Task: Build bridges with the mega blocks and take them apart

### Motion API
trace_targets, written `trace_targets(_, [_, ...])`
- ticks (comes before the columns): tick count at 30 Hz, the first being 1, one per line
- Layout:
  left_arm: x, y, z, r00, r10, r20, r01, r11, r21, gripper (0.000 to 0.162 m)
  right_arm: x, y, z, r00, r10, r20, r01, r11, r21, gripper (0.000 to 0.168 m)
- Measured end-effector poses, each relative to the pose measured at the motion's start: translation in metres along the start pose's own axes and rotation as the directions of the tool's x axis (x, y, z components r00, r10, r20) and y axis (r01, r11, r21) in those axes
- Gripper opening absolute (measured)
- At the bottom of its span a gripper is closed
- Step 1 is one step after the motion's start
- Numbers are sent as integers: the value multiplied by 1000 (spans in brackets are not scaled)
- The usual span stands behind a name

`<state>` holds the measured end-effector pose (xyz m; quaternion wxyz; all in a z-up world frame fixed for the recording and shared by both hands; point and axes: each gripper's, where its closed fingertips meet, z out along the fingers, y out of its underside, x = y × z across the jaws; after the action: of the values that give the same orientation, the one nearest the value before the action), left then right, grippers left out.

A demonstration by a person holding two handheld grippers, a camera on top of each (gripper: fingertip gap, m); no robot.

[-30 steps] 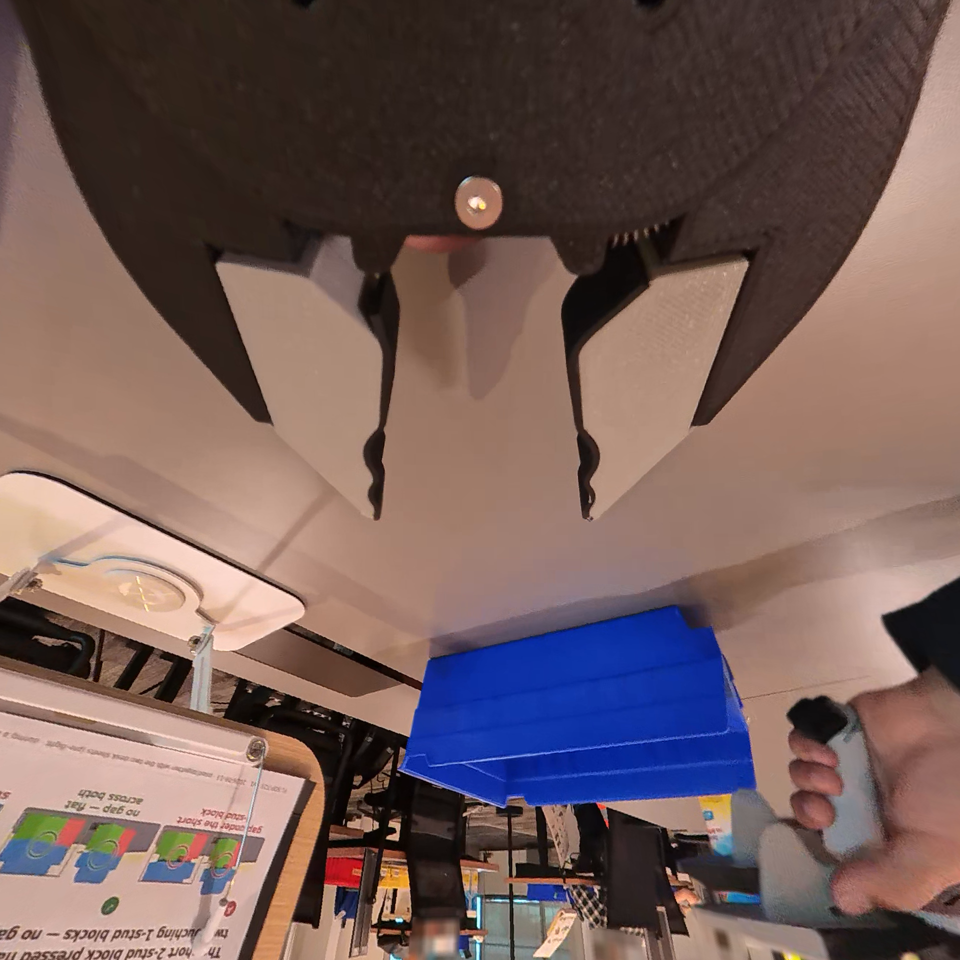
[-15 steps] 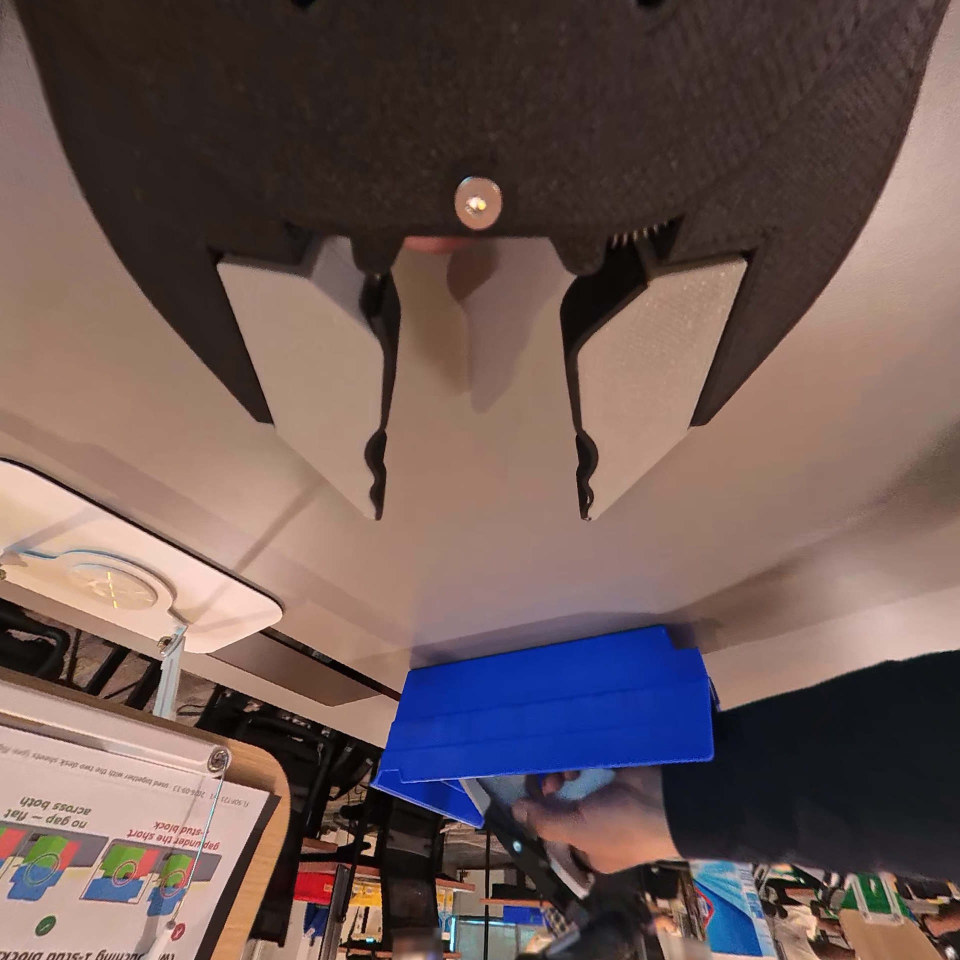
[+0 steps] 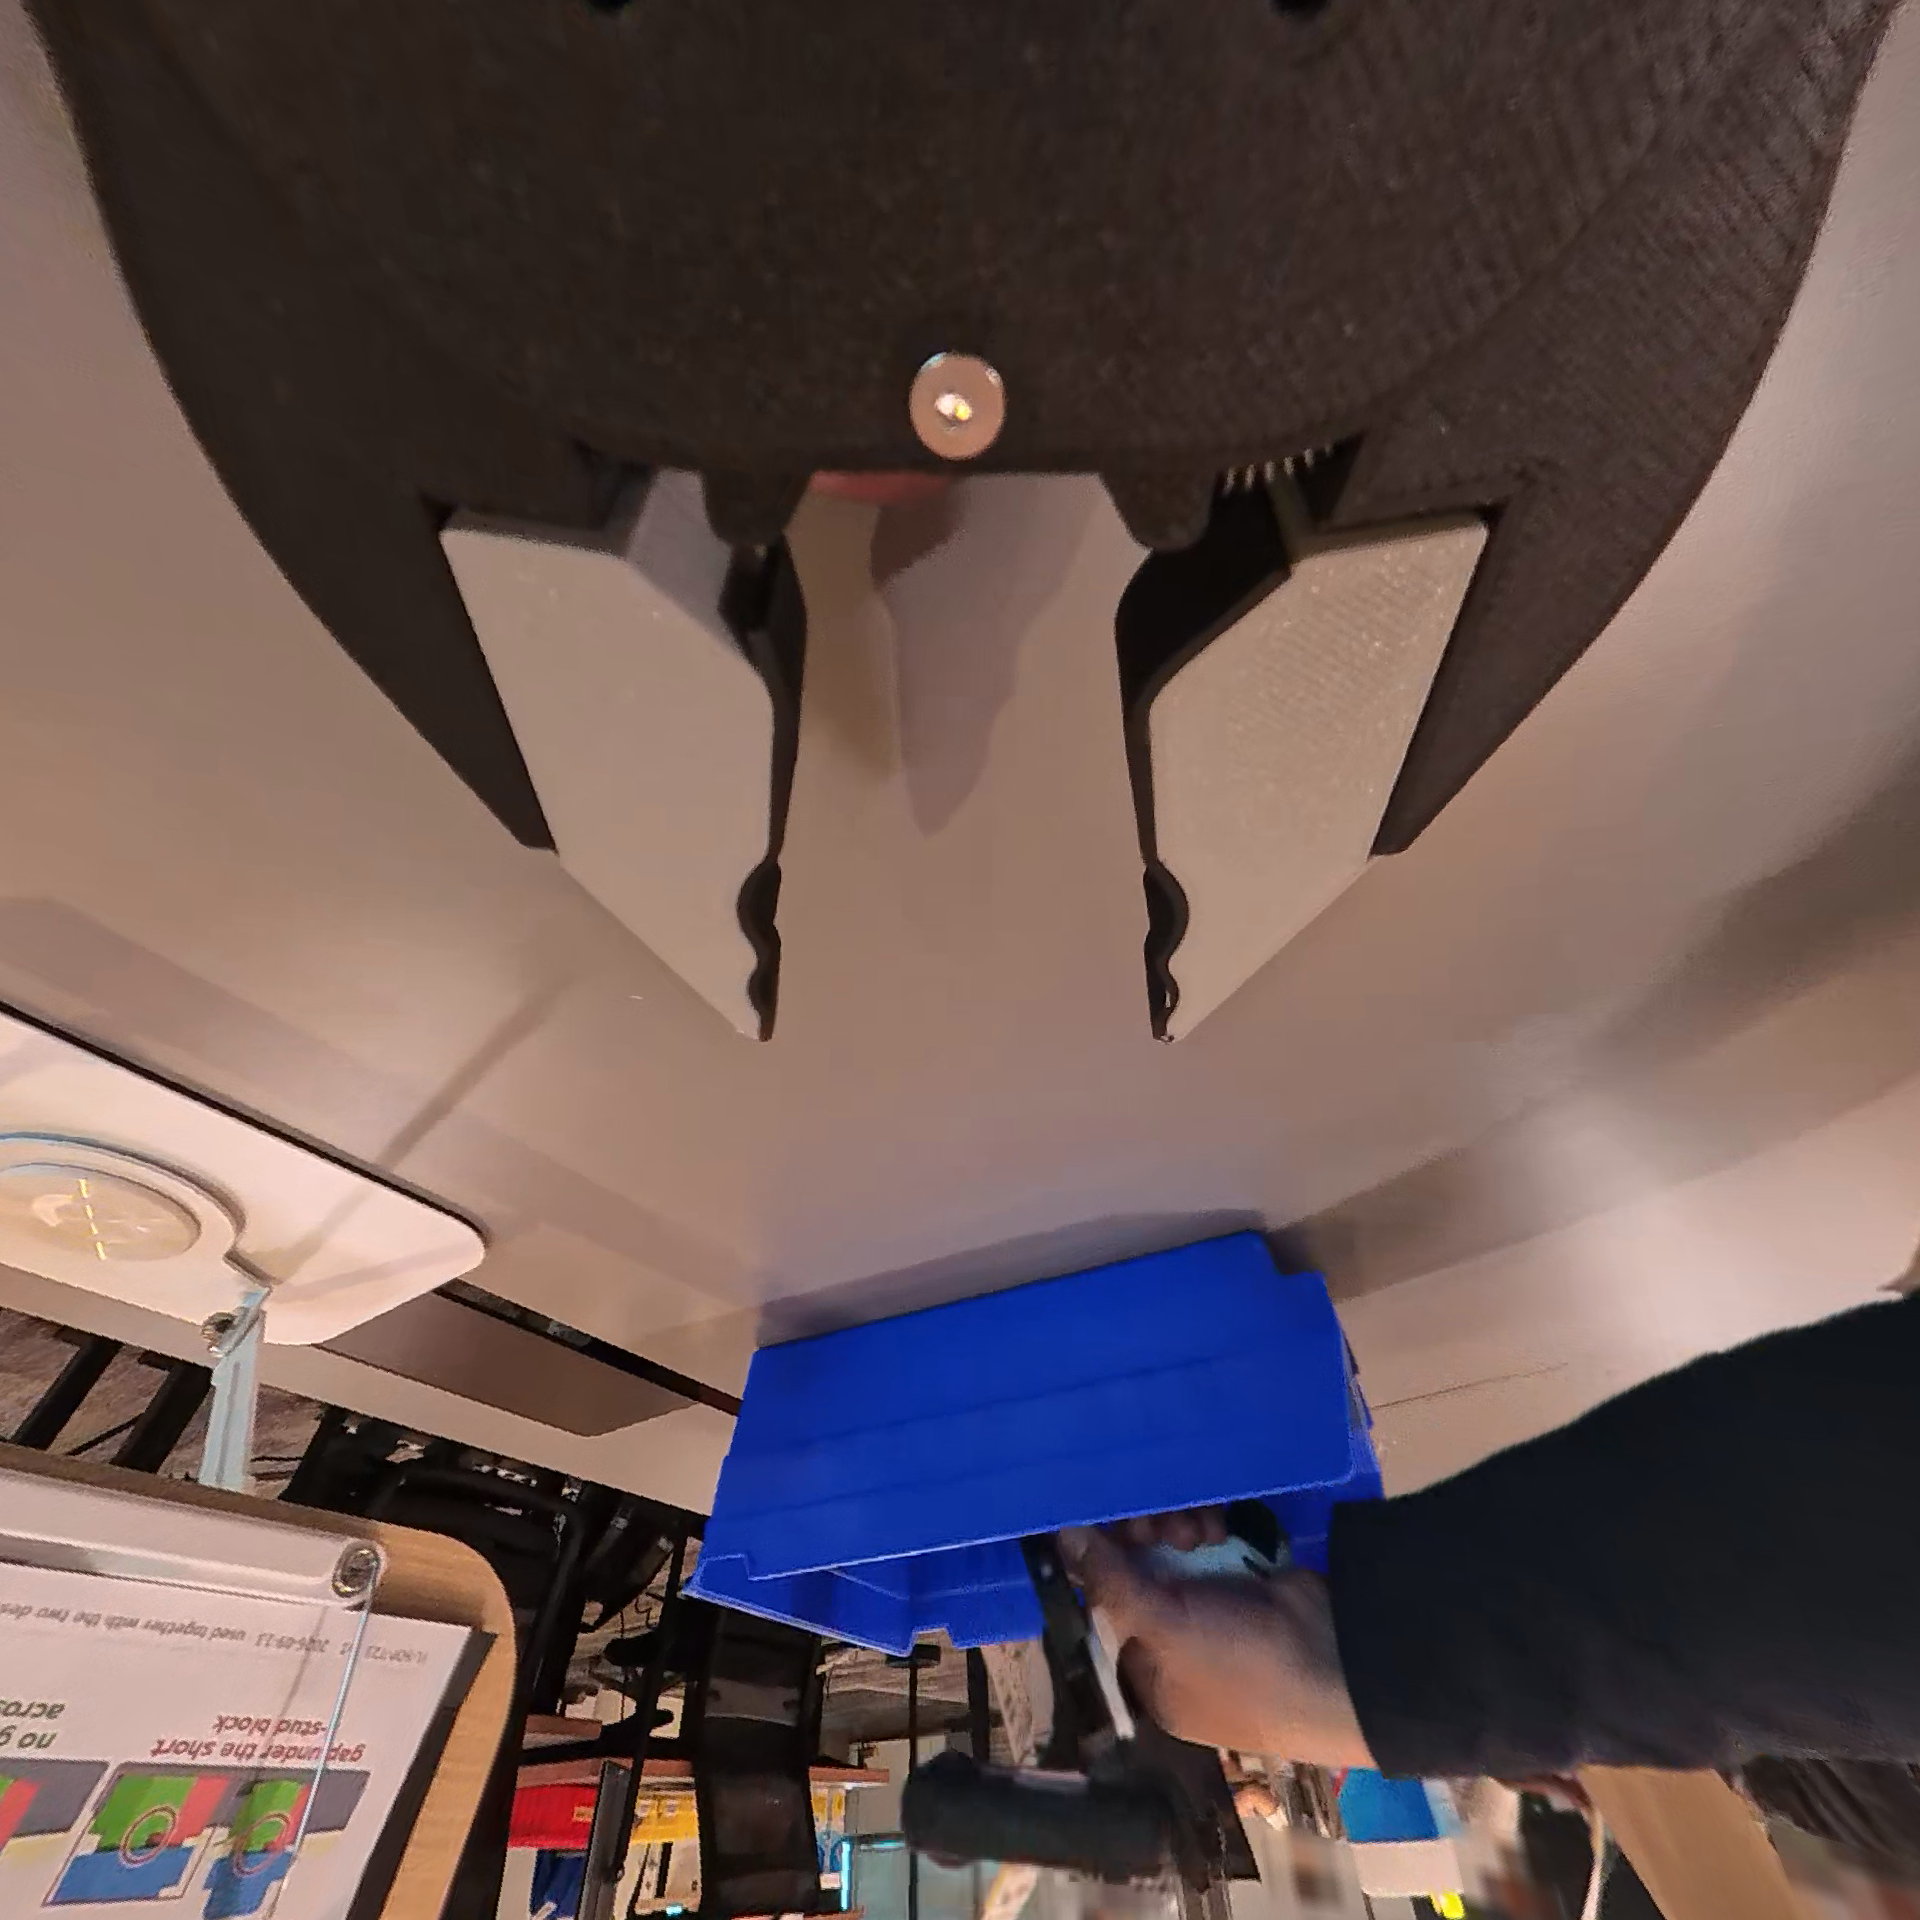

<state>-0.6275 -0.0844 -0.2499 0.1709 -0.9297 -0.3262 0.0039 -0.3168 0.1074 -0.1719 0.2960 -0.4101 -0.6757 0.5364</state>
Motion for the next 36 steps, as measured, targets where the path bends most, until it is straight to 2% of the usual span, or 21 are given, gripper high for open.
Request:
trace_targets(3, [-6,-6,-20,994,37,106,-48,993,107,0,-6,-1,1,1000,-19,9,19,1000,-1,68])
trace_targets(5, [7,-19,-30,993,84,84,-100,974,205,1,-9,0,2,999,-42,8,42,999,-6,67])
trace_targets(7, [11,-33,-36,980,149,130,-179,948,262,24,-10,0,2,997,-72,-1,72,997,-10,67])
trace_targets(9, [17,-43,-36,947,258,190,-303,913,272,24,-10,-1,1,996,-93,-10,93,996,-9,66])
trace_targets(12, [30,-56,-34,848,451,277,-518,815,258,24,-10,-3,-1,995,-98,-9,98,995,1,65])
trace_targets(15, [54,-47,-29,711,673,202,-703,686,187,26,-9,-1,-1,996,-85,1,85,996,-4,65])
trace_targets(17, [46,-43,-31,626,752,207,-777,623,87,37,-8,2,0,998,-70,11,70,997,-12,65])
trace_targets(19, [32,-40,-33,595,786,168,-797,605,-10,44,-8,3,1,998,-50,23,51,999,-16,65])
trace_targets(22, [18,-42,-29,603,791,103,-789,610,-75,59,-10,5,2,999,-19,48,20,1000,-19,65])
trace_targets(26, [11,-29,-2,599,800,-12,-791,590,-158,62,-12,8,4,997,3,71,-1,1000,-28,64])
trace_targets(27, [6,-26,6,592,806,-17,-793,579,-191,58,-12,8,4,997,6,73,-4,1000,-28,64])
trace_targets(28, [8,-25,9,594,803,-46,-796,578,-180,36,-12,7,3,997,10,74,-9,1000,-25,64])
trace_targets(29, [12,-29,8,607,793,-53,-790,594,-149,34,-11,7,3,997,16,74,-14,1000,-21,63])
trace_targets(31, [5,-28,6,587,809,-25,-802,577,-156,35,-9,6,2,997,30,75,-29,999,-19,63])
trace_targets(36, [0,2,-26,623,782,-37,-774,608,-180,34,-8,4,0,993,70,90,-70,998,-9,63])
